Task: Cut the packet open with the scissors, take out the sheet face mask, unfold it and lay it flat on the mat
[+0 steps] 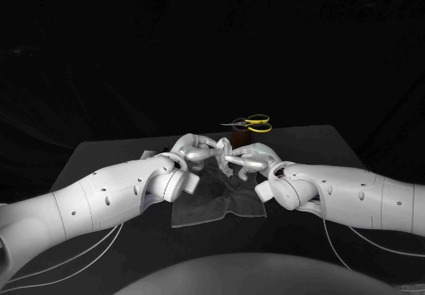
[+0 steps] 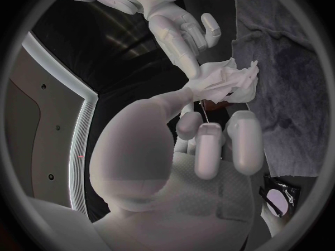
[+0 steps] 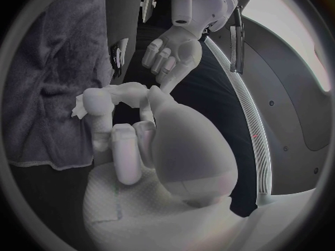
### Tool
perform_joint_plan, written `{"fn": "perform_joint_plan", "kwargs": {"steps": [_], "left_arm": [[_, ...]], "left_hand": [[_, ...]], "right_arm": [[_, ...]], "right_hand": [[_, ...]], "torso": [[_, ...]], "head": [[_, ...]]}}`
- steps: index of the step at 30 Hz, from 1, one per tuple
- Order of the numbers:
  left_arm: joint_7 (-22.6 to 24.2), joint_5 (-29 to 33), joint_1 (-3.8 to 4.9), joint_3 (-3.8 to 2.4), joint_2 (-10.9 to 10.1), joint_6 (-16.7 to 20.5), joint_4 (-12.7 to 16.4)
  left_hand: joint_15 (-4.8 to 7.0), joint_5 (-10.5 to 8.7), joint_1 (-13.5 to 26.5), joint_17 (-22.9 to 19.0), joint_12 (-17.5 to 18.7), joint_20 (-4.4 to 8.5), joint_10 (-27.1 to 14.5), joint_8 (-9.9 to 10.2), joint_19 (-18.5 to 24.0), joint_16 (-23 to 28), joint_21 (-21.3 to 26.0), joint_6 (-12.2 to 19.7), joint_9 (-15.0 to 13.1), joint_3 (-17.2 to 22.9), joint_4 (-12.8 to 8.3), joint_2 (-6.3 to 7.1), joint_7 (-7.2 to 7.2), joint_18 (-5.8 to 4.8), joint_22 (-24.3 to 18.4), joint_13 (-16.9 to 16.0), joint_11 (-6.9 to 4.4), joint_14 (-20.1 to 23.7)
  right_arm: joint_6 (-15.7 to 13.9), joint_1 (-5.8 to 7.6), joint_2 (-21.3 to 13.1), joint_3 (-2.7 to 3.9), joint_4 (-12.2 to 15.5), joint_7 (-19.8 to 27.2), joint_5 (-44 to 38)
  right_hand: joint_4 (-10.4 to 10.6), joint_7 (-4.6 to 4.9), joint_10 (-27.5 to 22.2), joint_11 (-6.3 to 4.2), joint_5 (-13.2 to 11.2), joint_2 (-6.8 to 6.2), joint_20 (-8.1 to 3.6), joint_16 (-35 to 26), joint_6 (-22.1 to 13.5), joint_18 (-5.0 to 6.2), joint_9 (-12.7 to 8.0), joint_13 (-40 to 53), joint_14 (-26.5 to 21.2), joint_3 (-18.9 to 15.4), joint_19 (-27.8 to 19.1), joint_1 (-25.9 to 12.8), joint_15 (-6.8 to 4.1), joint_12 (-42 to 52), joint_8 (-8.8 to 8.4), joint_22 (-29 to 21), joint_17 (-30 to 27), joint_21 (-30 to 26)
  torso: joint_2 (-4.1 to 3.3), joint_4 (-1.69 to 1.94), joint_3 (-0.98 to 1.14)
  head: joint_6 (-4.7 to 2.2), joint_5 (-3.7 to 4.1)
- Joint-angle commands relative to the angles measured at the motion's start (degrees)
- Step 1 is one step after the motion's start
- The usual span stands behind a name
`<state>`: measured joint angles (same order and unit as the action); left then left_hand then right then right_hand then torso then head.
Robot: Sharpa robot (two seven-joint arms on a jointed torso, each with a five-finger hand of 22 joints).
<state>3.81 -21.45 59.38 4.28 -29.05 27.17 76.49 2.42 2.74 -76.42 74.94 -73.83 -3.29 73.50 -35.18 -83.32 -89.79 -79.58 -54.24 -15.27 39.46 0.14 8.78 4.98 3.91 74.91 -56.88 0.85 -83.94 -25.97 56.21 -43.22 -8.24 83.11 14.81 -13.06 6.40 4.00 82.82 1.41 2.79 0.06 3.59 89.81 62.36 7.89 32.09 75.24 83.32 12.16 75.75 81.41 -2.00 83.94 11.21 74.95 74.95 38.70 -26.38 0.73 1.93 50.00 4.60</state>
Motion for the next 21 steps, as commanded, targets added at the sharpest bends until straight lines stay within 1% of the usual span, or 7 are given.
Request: {"fn": "perform_joint_plan", "kwargs": {"steps": [1,2,7,10,12,16,21], "left_arm": [[0.06,0.13,0.1,-0.07,0.01,-1.17,0.22],[0.05,0.13,0.1,-0.07,-0.01,-1.22,0.24],[0.11,0.1,0.12,-0.07,-0.24,-1.51,0.32],[0.1,0.01,0.16,-0.07,-0.5,-2.0,0.37],[0.04,-0.11,0.27,-0.08,-0.85,-2.78,0.5],[-0.21,-0.5,0.89,-0.15,-1.74,-4.53,0.91],[-0.99,-1.15,2.36,-0.22,-2.9,-6.84,1.56]], "left_hand": [[0.27,0.16,0.15,15.06,0.1,0.39,0.13,-0.38,-0.11,-0.21,-0.1,-0.05,-1.13,0.25,-0.16,-0.34,0.33,-0.76,5.62,-0.09,-0.07,-6.06],[0.27,0.16,0.15,15.06,0.1,0.39,0.13,-0.38,-0.11,-0.21,-0.1,-0.05,-1.13,0.25,-0.16,-0.34,0.33,-0.76,5.62,-0.09,-0.07,-6.06],[0.27,0.16,0.15,15.06,0.1,0.39,0.13,-0.38,-0.11,-0.21,-0.1,-0.05,-1.13,0.25,-0.16,-0.34,0.33,-0.76,5.62,-0.09,-0.07,-6.06],[0.27,0.16,0.2,15.06,0.11,0.4,0.12,-0.43,-0.06,-0.21,-0.04,-0.05,-1.19,0.31,-0.28,-0.29,0.33,-0.74,5.56,-0.12,-0.07,-6.06],[0.27,0.16,0.22,15.06,0.11,0.4,0.11,-0.45,-0.03,-0.21,0.02,-0.05,-1.22,0.34,-0.34,-0.26,0.35,-0.72,5.51,-0.14,-0.07,-6.06],[0.25,0.16,0.28,15.06,0.14,0.4,0.07,-0.52,0.06,-0.21,0.16,-0.04,-1.27,0.39,-0.47,-0.19,0.39,-0.68,5.39,-0.15,-0.04,-6.06],[0.23,0.17,0.34,15.06,0.24,0.4,-0.07,-0.62,0.1,-0.21,0.21,-0.04,-1.33,0.49,-0.64,-0.16,0.42,-0.67,5.34,-0.02,-0.01,-6.06]], "right_arm": [[-2.58,0.07,0.09,0.09,-0.11,1.22,1.82],[-2.95,0.08,0.09,0.11,-0.14,1.31,1.91],[-4.2,0.17,-0.19,0.23,-0.17,1.36,1.98],[-4.13,0.36,-0.52,0.3,-0.12,0.98,1.55],[-3.56,0.77,-0.97,0.35,-0.02,0.27,0.82],[-0.94,2.14,-2.1,0.4,0.14,-2.41,-1.75],[4.74,4.5,-3.34,0.42,0.23,-7.03,-6.83]], "right_hand": [[-1.22,-0.08,4.71,-1.6,0.02,1.61,-0.24,0.19,0.72,-0.25,0.48,10.91,6.68,1.24,0.85,2.26,-1.19,0.84,0.83,5.11,15.05,1.61],[-1.9,-0.15,4.94,-1.69,0.02,1.54,-0.5,0.19,0.84,-0.38,0.82,11.17,6.68,2.39,1.22,2.13,-1.36,1.21,1.51,5.23,15.05,2.5],[-3.17,-0.25,5.09,-1.79,0.06,0.85,-0.8,0.19,0.47,-0.47,1.57,11.26,6.68,5.53,1.37,0.39,-1.53,1.33,3.07,5.24,15.05,3.11],[-3.61,-0.29,5.1,-1.85,0.0,0.49,-0.82,0.19,0.31,-0.5,1.76,11.24,6.68,6.48,1.37,-0.2,-1.55,1.31,3.52,5.24,15.05,3.23],[-4.18,-0.3,5.09,-1.88,0.01,0.03,-0.86,0.19,0.01,-0.48,2.0,11.19,6.68,7.98,1.28,-1.23,-1.57,1.22,4.14,5.19,15.05,3.18],[-4.74,-0.32,5.06,-1.9,0.0,-0.63,-0.88,0.19,-0.35,-0.35,2.17,11.11,6.68,9.42,0.98,-2.52,-1.59,1.1,4.71,4.99,15.05,2.42],[-4.95,-0.33,5.02,-1.91,0.01,-0.94,-0.88,0.19,-0.6,-0.31,2.17,11.05,6.68,9.91,0.88,-3.09,-1.59,1.0,4.85,4.91,15.05,2.17]], "torso": [[-0.03,0.04,-0.04],[-0.02,0.03,-0.03],[0.0,-0.01,-0.03],[0.03,-0.06,-0.06],[0.02,-0.07,-0.04],[0.03,-0.08,-0.06],[0.06,-0.05,-0.01]], "head": [[0.0,-0.01],[0.0,-0.01],[0.0,-0.14],[0.0,-0.16],[0.0,-0.11],[0.0,0.0],[0.0,0.0]]}}
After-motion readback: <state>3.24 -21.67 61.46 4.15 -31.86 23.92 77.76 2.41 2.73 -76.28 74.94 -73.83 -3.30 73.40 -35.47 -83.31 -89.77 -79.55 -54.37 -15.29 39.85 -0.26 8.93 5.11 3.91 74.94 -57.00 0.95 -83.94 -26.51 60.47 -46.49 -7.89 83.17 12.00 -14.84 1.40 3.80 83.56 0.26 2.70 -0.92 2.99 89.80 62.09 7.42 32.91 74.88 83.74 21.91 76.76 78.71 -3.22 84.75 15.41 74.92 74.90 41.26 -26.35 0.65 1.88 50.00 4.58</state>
